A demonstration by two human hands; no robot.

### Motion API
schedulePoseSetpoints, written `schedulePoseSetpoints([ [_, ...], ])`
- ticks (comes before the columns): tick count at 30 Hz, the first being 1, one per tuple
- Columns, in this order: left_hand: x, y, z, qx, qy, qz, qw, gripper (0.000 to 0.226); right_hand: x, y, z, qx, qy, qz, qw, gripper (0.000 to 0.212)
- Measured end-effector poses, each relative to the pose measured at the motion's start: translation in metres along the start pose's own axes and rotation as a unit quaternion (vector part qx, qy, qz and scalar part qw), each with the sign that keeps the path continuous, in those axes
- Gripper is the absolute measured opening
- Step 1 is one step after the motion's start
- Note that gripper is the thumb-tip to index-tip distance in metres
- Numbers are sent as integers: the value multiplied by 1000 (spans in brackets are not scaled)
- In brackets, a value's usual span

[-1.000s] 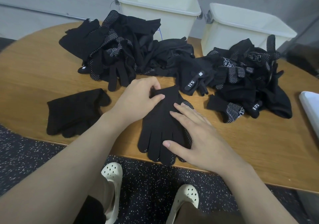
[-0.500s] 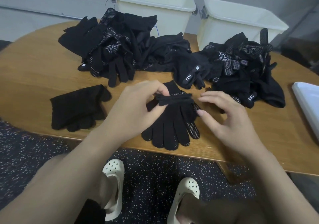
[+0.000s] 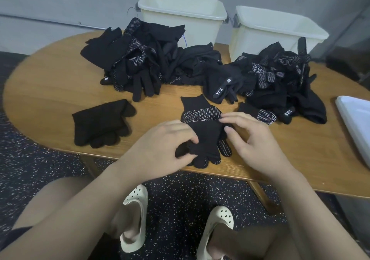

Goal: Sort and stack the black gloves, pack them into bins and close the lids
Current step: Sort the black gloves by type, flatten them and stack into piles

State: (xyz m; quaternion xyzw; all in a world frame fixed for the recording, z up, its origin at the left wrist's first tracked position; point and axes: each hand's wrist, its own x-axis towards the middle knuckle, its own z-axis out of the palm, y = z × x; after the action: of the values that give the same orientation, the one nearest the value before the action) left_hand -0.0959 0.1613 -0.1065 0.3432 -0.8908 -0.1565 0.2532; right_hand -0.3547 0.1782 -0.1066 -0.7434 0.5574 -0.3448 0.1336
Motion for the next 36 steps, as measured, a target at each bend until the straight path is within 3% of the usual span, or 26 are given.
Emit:
schedulePoseSetpoints([
  [4, -2, 1, -1, 11, 2, 4, 1000, 41, -6, -11, 6, 3, -17, 0, 1000, 30],
  [12, -4, 1, 0, 86, 3, 48, 995, 38, -16, -29, 22, -66, -92, -27, 993, 48],
  [17, 1, 10, 8, 95, 92, 4, 991, 34, -17, -31, 29, -93, -112, -39, 989, 54],
  [21, -1, 20, 24, 111, -4, -116, 987, 63, -19, -34, 30, -121, -151, -22, 981, 62],
  [24, -9, 16, 31, 153, -57, -122, 979, 72, -22, -38, 32, -165, -198, -3, 966, 72],
  [30, -21, 12, 30, 175, -68, -148, 971, 73, -21, -31, 19, -196, -226, 84, 951, 70],
  [36, -20, 16, 24, 142, -64, -188, 970, 85, -24, -30, 21, -202, -193, 95, 956, 79],
])
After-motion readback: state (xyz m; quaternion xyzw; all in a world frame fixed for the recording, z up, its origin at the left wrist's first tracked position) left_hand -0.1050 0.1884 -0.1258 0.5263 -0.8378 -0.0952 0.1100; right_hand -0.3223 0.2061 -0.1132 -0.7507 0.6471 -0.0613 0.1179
